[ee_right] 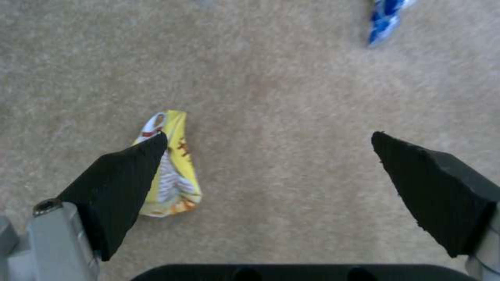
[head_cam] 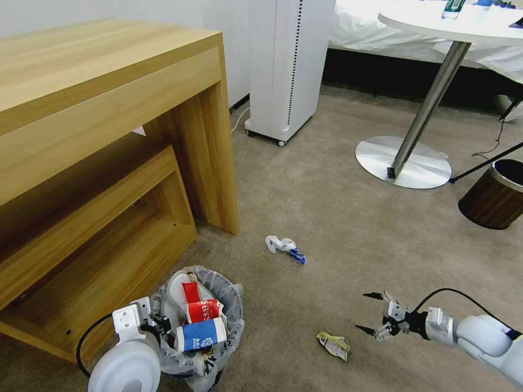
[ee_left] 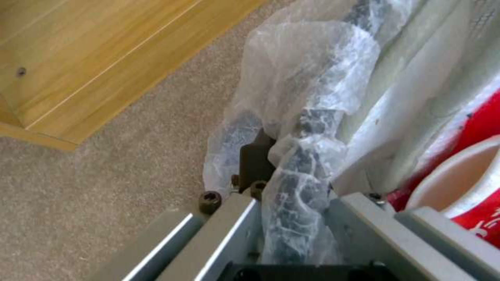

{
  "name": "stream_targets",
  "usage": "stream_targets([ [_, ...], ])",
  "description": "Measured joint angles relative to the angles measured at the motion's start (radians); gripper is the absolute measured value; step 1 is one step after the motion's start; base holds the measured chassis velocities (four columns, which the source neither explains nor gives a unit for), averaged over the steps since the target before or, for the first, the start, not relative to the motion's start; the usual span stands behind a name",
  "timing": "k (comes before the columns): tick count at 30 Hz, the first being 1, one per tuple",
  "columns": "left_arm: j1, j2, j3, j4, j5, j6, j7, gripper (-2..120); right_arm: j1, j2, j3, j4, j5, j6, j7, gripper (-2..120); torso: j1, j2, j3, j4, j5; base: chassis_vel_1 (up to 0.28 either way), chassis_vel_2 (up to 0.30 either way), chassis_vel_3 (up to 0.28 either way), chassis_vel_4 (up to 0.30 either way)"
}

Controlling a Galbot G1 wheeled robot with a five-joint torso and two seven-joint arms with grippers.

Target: Pick up the trash bin and place the garbage on the floor into it.

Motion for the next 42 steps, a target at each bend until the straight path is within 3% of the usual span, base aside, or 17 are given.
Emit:
stream_targets([
  [14, 0.001, -0.005, 0.003, 0.014, 0.008, -0.002, -0.001, 0, 0.01, 0.126, -0.056, -0.111, -0.041, 0.014, 0.033, 100, 0.0, 0.0, 0.0, 0.0002, 0.0004, 0.0, 0.0, 0.0, 0.0],
  [42, 0.002, -0.006, 0.015, 0.037, 0.024, -0.002, 0.0, 0, 0.021, 0.257, -0.104, -0.253, -0.074, 0.049, 0.028, 100, 0.0, 0.0, 0.0, 0.0002, 0.0002, 0.0, 0.0, 0.0, 0.0],
])
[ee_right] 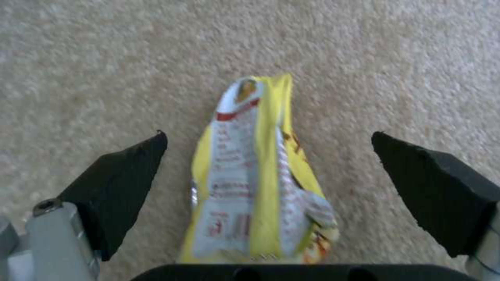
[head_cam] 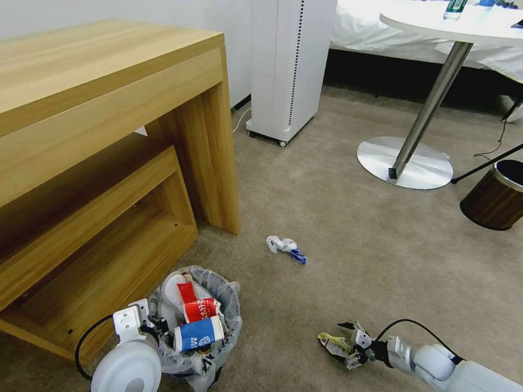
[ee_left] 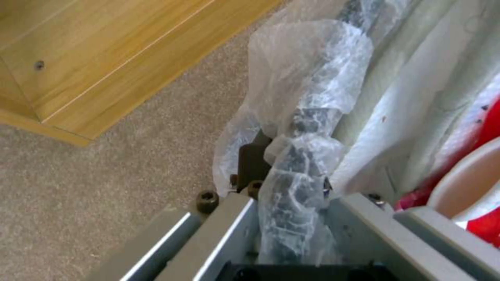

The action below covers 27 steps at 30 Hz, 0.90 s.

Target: Pick up the trash bin and place the garbage on the floor into it.

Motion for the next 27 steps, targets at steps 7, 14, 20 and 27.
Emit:
stream_targets([
  [7, 0.006, -0.001, 0.004, -0.003, 0.013, 0.001, 0.002, 0, -0.018, -0.007, 0.022, 0.005, -0.003, 0.012, 0.01, 83, 0.0, 0.0, 0.0, -0.0001, -0.0005, 0.0, 0.0, 0.0, 0.0],
  [14, 0.016, -0.006, 0.004, -0.011, 0.029, 0.002, 0.005, 0, -0.031, -0.023, 0.04, 0.023, 0.004, 0.017, 0.021, 58, 0.0, 0.0, 0.0, -0.0003, -0.0007, 0.0, 0.0, 0.0, 0.0],
  [20, 0.029, -0.015, 0.004, -0.018, 0.049, 0.004, 0.008, 0, -0.037, -0.035, 0.048, 0.053, 0.02, 0.017, 0.029, 37, 0.0, 0.0, 0.0, -0.0002, -0.0006, 0.0, 0.0, 0.0, 0.0],
  [27, 0.048, -0.028, 0.0, -0.024, 0.077, 0.007, 0.017, 0, -0.058, -0.059, 0.062, 0.093, 0.031, 0.011, 0.032, 15, 0.0, 0.0, 0.0, 0.0, -0.0006, 0.0, 0.0, 0.0, 0.0],
])
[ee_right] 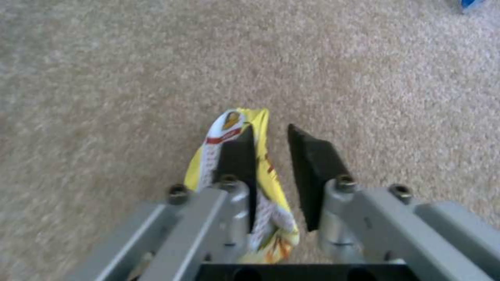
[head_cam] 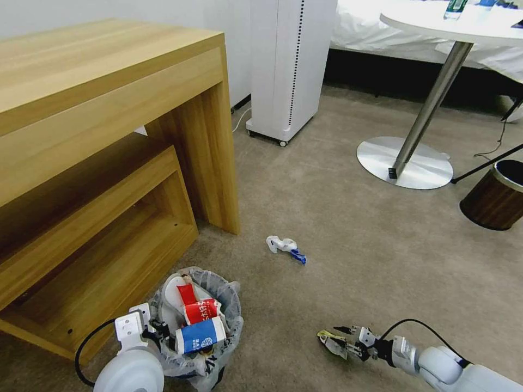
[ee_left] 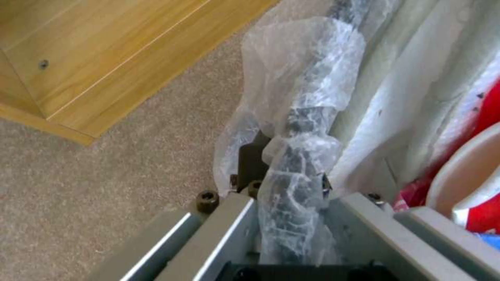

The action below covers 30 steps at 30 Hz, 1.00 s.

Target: Pick up the trash bin and place the garbage on the floor into it.

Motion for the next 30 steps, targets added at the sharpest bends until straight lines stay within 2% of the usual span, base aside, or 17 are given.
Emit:
stream_targets([
  [3, 0.002, -0.004, 0.0, -0.001, 0.008, 0.002, 0.002, 0, -0.013, -0.007, 0.002, 0.008, -0.001, -0.002, -0.005, 0, 0.0, 0.0, 0.0, -0.0002, 0.0002, 0.0, 0.0, 0.0, 0.0],
  [12, -0.002, 0.0, 0.001, -0.001, 0.008, 0.003, 0.003, 0, -0.01, -0.029, 0.013, 0.019, 0.021, 0.021, -0.016, 3, 0.0, 0.0, 0.0, -0.0002, 0.0001, 0.0, 0.0, 0.0, 0.0],
  [13, -0.004, -0.001, 0.003, 0.0, 0.007, 0.003, 0.003, 0, -0.009, -0.034, 0.013, 0.037, 0.03, 0.021, -0.015, 5, 0.0, 0.0, 0.0, 0.0, 0.0002, 0.0, 0.0, 0.0, 0.0],
  [15, -0.006, -0.004, 0.006, 0.0, 0.008, 0.004, 0.002, 0, -0.009, -0.035, 0.013, 0.05, 0.035, 0.015, 0.0, 17, 0.0, 0.0, 0.0, 0.0002, 0.0003, 0.0, 0.0, 0.0, 0.0],
  [16, -0.006, -0.004, 0.006, 0.0, 0.008, 0.004, 0.002, 0, -0.009, -0.035, 0.013, 0.05, 0.035, 0.015, 0.0, 17, 0.0, 0.0, 0.0, 0.0002, 0.0003, 0.0, 0.0, 0.0, 0.0],
  [19, -0.005, -0.002, 0.006, 0.0, 0.008, 0.004, 0.002, 0, -0.011, -0.024, 0.012, 0.04, 0.038, 0.004, 0.006, 30, 0.0, 0.0, 0.0, 0.0001, 0.0004, 0.0, 0.0, 0.0, 0.0],
  [20, -0.005, -0.002, 0.006, 0.0, 0.008, 0.004, 0.002, 0, -0.011, -0.024, 0.012, 0.04, 0.038, 0.004, 0.006, 30, 0.0, 0.0, 0.0, 0.0001, 0.0004, 0.0, 0.0, 0.0, 0.0],
  [23, -0.005, 0.001, 0.006, 0.001, 0.007, 0.004, 0.002, 0, -0.011, -0.007, 0.01, 0.013, 0.036, -0.001, 0.006, 43, 0.0, 0.0, 0.0, -0.0001, 0.0003, 0.0, 0.0, 0.0, 0.0],
  [24, -0.005, 0.001, 0.006, 0.001, 0.007, 0.004, 0.002, 0, -0.011, -0.007, 0.01, 0.013, 0.036, -0.001, 0.006, 43, 0.0, 0.0, 0.0, -0.0001, 0.0003, 0.0, 0.0, 0.0, 0.0],
  [28, 0.0, -0.006, 0.006, 0.004, 0.014, 0.004, 0.001, 0, -0.008, 0.016, 0.006, -0.027, 0.025, 0.006, 0.004, 63, 0.0, 0.0, 0.0, 0.0, 0.0006, 0.0, 0.0, 0.0, 0.0],
  [29, 0.0, -0.006, 0.006, 0.004, 0.014, 0.004, 0.001, 0, -0.008, 0.016, 0.006, -0.027, 0.025, 0.006, 0.004, 63, 0.0, 0.0, 0.0, 0.0, 0.0006, 0.0, 0.0, 0.0, 0.0],
  [30, 0.002, -0.007, 0.007, 0.005, 0.017, 0.004, 0.001, 0, -0.009, 0.022, 0.006, -0.034, 0.019, 0.009, 0.004, 68, 0.0, 0.0, 0.0, 0.0001, 0.0006, 0.0, 0.0, 0.0, 0.0],
])
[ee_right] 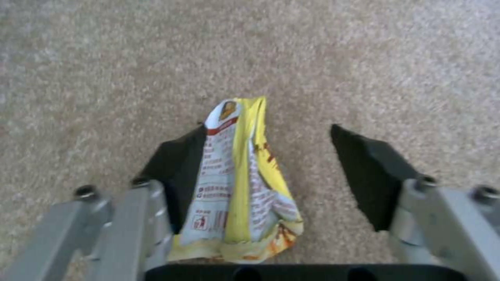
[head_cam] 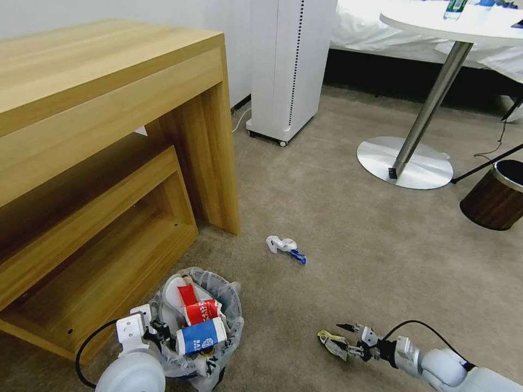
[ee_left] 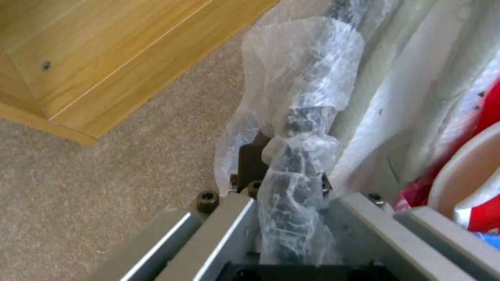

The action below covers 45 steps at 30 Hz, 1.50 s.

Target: Pick up the trash bin and place the garbage on the floor into it.

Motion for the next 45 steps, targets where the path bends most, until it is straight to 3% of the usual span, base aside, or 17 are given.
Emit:
stream_targets([
  [3, 0.0, -0.002, 0.001, 0.001, 0.002, 0.0, 0.0, 0, -0.001, 0.009, 0.0, -0.012, -0.006, 0.004, 0.0, 76, 0.0, 0.0, 0.0, 0.0001, 0.0, 0.0, 0.0, 0.0, 0.0],
  [6, 0.001, -0.002, 0.002, 0.001, 0.003, 0.0, 0.0, 0, -0.001, 0.023, -0.001, -0.034, -0.013, 0.009, 0.0, 92, 0.0, 0.0, 0.0, 0.0, 0.0, 0.0, 0.0, 0.0, 0.0],
  [9, 0.001, -0.001, 0.001, 0.003, 0.003, 0.0, 0.0, 0, -0.002, 0.032, -0.001, -0.048, -0.015, 0.01, 0.001, 99, 0.0, 0.0, 0.0, 0.0, 0.0, 0.0, 0.0, 0.0, 0.0],
  [27, 0.005, 0.003, 0.004, 0.008, 0.007, -0.003, 0.001, 0, 0.0, 0.081, 0.003, -0.129, -0.04, 0.037, -0.008, 99, 0.0, 0.0, 0.0, -0.0002, -0.0004, 0.0, 0.0, 0.0, 0.0],
  [35, 0.012, 0.004, 0.009, 0.008, 0.019, -0.003, 0.006, 0, 0.0, 0.085, 0.001, -0.127, -0.035, 0.037, 0.002, 76, 0.0, 0.0, 0.0, -0.0002, -0.0005, 0.0, 0.0, 0.0, 0.0],
  [45, 0.017, 0.005, 0.011, 0.005, 0.035, -0.004, 0.011, 0, 0.003, 0.089, -0.001, -0.107, -0.008, 0.033, 0.013, 36, 0.0, 0.0, 0.0, 0.0, -0.0004, 0.0, 0.0, 0.0, 0.0],
])
